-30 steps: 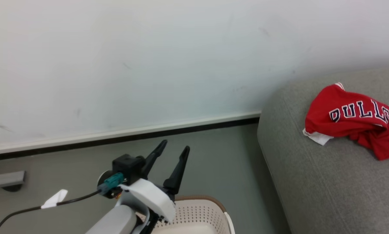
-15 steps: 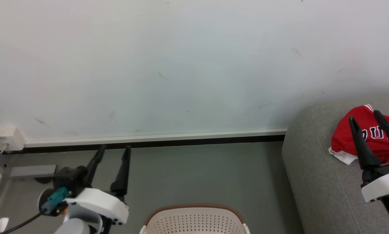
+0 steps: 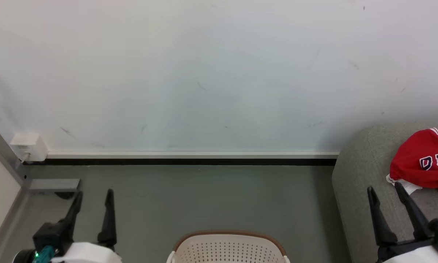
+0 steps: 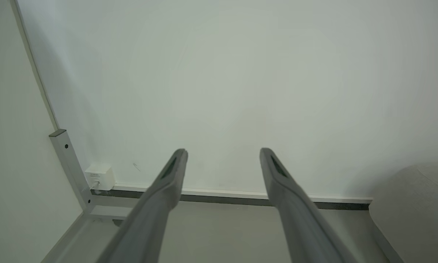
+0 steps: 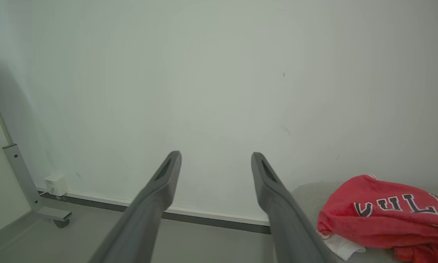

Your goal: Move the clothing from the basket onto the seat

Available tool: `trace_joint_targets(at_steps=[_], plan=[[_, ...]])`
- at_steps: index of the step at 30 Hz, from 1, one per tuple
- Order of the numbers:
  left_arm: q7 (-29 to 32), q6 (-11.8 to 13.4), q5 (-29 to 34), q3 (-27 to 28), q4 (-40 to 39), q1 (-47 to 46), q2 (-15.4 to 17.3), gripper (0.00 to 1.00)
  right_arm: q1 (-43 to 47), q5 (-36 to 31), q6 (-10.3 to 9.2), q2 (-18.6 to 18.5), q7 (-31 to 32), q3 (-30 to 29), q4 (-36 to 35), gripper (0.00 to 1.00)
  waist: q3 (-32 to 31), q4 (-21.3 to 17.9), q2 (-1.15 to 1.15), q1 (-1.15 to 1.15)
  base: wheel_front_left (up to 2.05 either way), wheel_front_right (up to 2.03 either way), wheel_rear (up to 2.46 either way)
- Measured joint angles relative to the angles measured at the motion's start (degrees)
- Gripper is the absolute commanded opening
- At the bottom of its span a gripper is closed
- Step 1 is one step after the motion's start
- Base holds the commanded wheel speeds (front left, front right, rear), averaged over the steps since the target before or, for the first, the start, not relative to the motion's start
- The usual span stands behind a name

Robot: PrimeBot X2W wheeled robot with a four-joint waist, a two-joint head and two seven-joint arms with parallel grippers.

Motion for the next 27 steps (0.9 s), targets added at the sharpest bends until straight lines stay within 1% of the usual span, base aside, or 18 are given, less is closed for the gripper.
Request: trace_joint_targets(at_steps=[5,7,10,14,20,27], plan=[[0.0,-0.16,3.64,4.74,-1.03,3.84,-2.81,1.0,3.49,-3.93,0.0,4.68,-0.09,-3.37,0.41,1.0,0.05,-0.26,0.0,0.0,0.0,0.0,0.0],[0.0,-0.94,4.75,6.27,-1.27,5.03,-4.24,1.0,4.49,-4.78,0.0,6.01,-0.09,-4.09,0.71,1.0,0.2,-0.33,0.0,0.0,0.0,0.0,0.0],[0.0,-2.88,6.7,8.48,-0.27,6.14,-5.81,1.0,4.7,-5.76,0.0,6.92,-0.09,-4.33,0.67,1.0,0.51,-0.59,0.0,0.0,0.0,0.0,0.0],[0.0,-4.85,8.72,10.74,0.57,7.08,-8.15,1.0,4.68,-5.79,0.0,6.88,-0.09,-4.27,0.71,1.0,0.6,-1.04,0.0,0.0,0.0,0.0,0.0],[0.0,-7.44,11.36,14.05,1.26,7.15,-10.72,1.0,4.51,-5.69,0.0,5.94,-0.09,-3.66,0.63,1.0,0.29,-1.0,0.0,0.0,0.0,0.0,0.0],[0.0,-9.94,13.88,16.94,1.47,7.16,-12.9,1.0,4.42,-5.44,0.0,5.32,-0.09,-3.11,0.77,1.0,0.19,-1.02,0.0,0.0,0.0,0.0,0.0]])
